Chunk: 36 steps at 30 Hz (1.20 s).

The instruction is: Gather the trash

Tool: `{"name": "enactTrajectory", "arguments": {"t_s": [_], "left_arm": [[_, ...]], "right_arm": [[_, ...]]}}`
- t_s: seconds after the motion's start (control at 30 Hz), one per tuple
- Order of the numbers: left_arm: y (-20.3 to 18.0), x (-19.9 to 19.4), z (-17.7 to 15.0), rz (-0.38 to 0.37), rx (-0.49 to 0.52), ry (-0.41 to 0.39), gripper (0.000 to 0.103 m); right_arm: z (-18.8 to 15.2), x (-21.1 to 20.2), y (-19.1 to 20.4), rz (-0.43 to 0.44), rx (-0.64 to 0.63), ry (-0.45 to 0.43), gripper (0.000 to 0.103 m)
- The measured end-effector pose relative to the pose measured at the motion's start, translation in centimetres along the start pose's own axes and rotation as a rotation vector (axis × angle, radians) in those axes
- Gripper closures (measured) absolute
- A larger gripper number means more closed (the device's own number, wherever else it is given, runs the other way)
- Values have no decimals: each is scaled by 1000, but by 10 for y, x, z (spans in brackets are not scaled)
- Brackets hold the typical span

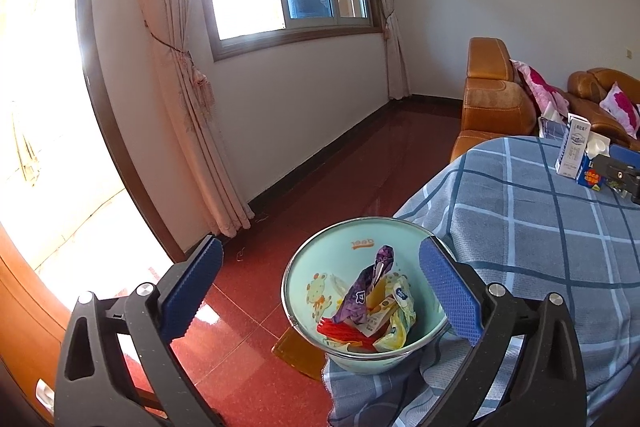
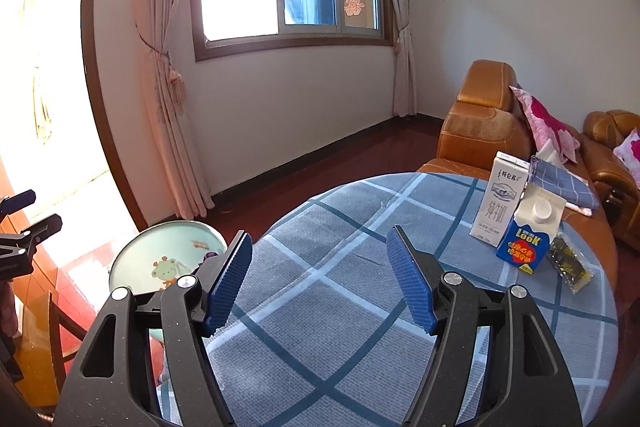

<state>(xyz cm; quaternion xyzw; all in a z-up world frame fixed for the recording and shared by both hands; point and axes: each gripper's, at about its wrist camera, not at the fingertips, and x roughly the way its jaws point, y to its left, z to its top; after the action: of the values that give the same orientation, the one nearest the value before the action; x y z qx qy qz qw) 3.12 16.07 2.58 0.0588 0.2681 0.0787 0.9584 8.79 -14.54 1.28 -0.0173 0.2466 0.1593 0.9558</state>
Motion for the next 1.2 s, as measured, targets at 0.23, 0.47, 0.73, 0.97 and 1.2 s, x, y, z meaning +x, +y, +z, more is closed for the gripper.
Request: {"name": "enactTrajectory", "arguments": {"t_s": [0.23,0.47,0.73,0.97,1.2], "left_arm": [[0,0,-1,3,5,-1,6],[-1,1,-1,7,8,0,6],[1,4,-1,7,-4,11,6],[-1,3,-1,14,7,1,6],[-7,2,-3,18,23,2,6]], "right_arm": [[-1,-1,-2,-3,2,2,32],[-2,-4,-4,-10,2,-1,30],[-2,-5,-5,-18,0,-4,29],[0,-10,-5,-28,-5,-20,29],[-2,-14,-4,-40,-9,-31,27]]}}
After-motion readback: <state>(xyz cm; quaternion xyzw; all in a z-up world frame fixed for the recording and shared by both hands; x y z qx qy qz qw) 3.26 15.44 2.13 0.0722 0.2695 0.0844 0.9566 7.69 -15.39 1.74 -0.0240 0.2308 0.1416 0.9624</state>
